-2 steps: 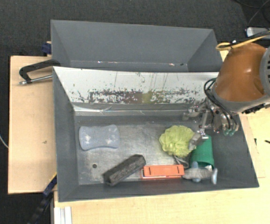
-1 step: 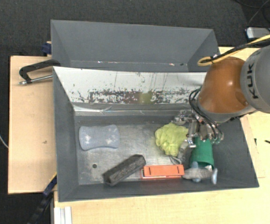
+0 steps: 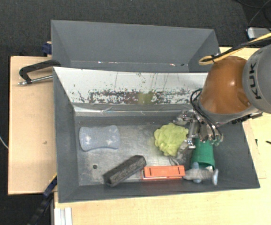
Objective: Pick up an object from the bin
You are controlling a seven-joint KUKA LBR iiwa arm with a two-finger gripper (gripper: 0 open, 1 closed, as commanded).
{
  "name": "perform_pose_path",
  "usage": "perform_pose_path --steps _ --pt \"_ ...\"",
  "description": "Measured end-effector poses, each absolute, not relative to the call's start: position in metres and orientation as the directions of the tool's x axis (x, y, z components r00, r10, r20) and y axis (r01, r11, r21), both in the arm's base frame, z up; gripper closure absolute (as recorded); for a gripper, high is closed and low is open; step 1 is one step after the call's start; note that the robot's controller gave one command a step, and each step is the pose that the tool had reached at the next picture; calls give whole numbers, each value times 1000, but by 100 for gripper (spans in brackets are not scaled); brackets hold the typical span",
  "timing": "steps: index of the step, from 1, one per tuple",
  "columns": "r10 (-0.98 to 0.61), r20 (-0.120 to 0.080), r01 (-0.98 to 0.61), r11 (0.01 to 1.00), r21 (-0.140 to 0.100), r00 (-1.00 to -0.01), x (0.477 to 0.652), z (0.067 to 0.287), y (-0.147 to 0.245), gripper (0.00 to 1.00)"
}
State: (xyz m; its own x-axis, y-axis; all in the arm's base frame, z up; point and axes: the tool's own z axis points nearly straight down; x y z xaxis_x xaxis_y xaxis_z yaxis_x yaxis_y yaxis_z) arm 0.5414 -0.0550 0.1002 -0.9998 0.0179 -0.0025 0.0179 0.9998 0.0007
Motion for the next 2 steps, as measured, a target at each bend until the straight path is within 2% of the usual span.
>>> perform_pose_path --steps 1,2 --pt "19 -9 19 1000 0 -1000 544 136 -54 0" --pt "-92 -6 -92 996 -1 -996 548 79 -54 0"
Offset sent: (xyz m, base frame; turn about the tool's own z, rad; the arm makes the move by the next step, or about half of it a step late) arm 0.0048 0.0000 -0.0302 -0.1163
